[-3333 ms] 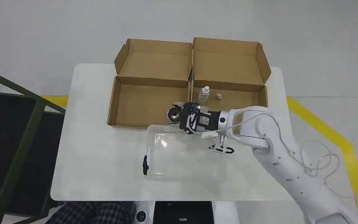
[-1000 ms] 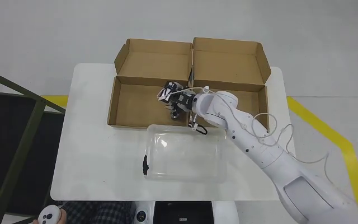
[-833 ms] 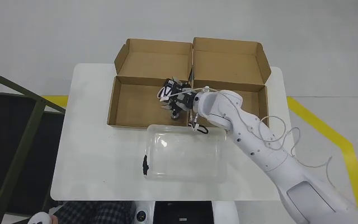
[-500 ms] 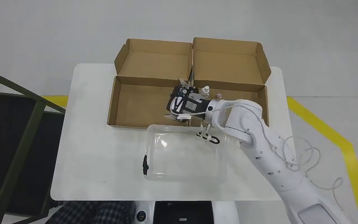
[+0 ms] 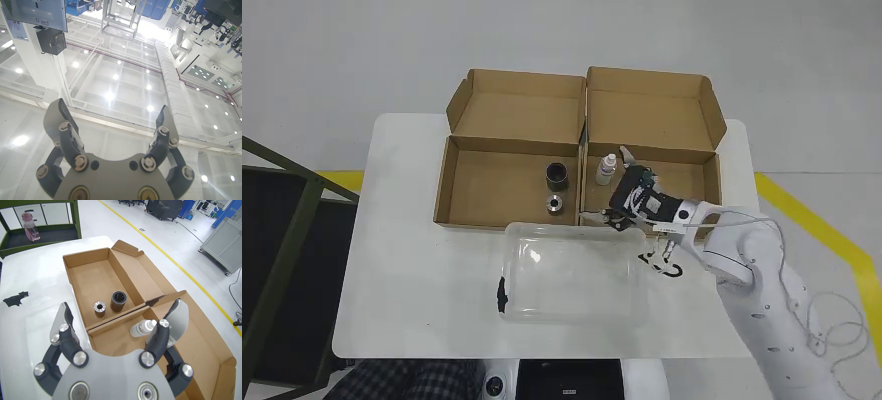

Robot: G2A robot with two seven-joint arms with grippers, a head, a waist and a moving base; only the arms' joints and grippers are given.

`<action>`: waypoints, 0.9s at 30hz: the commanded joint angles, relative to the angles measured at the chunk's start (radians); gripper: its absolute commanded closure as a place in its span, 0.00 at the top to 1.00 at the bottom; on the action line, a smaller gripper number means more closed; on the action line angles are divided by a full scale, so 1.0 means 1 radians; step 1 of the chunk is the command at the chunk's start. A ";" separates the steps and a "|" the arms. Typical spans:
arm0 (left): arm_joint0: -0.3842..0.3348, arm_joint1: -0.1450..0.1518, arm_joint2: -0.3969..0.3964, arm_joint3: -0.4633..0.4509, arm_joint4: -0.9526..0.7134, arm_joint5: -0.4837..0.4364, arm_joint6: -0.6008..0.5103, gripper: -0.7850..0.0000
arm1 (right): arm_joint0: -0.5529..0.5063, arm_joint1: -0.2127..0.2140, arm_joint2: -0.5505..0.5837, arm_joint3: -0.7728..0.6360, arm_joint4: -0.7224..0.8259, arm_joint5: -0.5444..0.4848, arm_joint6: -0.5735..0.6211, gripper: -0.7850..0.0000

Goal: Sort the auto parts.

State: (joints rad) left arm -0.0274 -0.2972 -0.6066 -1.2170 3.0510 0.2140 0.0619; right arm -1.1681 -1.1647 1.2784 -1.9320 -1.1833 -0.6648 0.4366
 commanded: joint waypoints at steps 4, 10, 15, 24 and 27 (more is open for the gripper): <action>0.000 0.000 0.000 0.000 0.000 0.000 0.000 1.00 | -0.101 0.016 0.109 -0.016 -0.025 -0.017 -0.125 1.00; 0.000 0.000 0.000 0.000 0.000 0.000 0.000 1.00 | -0.229 0.031 0.222 -0.016 -0.085 -0.021 -0.271 1.00; 0.000 0.000 0.000 0.000 0.000 0.000 0.000 1.00 | -0.328 0.040 0.305 -0.021 -0.125 -0.003 -0.367 1.00; 0.000 0.000 0.000 0.000 0.000 0.000 0.000 1.00 | -0.475 0.052 0.453 -0.001 -0.164 0.002 -0.566 1.00; 0.000 0.000 0.000 0.000 0.000 0.000 0.000 1.00 | -0.514 0.054 0.489 0.019 -0.166 0.007 -0.616 1.00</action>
State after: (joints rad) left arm -0.0274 -0.2972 -0.6066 -1.2170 3.0510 0.2140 0.0619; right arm -1.6675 -1.1116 1.7540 -1.9210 -1.3512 -0.6613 -0.1598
